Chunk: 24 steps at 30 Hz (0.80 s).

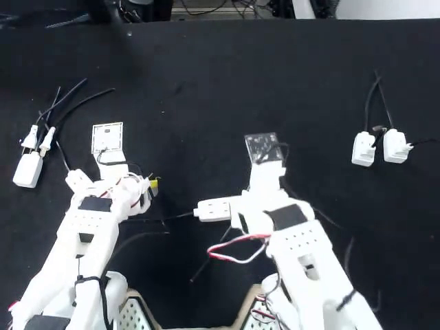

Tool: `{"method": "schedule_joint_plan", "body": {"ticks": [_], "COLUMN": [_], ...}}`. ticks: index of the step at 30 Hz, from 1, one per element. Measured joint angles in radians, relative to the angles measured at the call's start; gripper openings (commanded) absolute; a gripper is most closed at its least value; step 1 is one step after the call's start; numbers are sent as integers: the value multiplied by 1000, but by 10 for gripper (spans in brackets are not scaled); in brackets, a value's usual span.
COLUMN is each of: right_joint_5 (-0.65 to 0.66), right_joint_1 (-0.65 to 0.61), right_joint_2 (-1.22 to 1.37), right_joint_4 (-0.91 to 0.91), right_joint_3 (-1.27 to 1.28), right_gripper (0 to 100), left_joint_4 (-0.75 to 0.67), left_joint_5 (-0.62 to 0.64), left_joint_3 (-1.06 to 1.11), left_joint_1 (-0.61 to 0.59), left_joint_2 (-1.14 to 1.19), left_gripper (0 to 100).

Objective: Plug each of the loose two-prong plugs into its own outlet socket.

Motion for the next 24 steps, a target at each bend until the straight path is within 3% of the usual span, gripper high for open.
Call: {"method": "schedule_joint_plan", "body": {"ticks": [6,12,17,24], "right_joint_5": [-78,-103,-104,-89], "right_joint_1": [0,0,71,77], "right_joint_2": [201,404,569,718], "right_joint_4": [-54,-87,-135,-58], "right_joint_3": [-91,-199,-259,-384], "right_gripper": [275,192,191,165], "left_joint_4": [0,0,0,0], "left_joint_5": [0,2,2,2], "left_joint_3": [0,0,0,0], "left_joint_1": [0,0,0,0], "left_joint_2": [0,0,0,0], "left_gripper": [241,241,241,241]}}
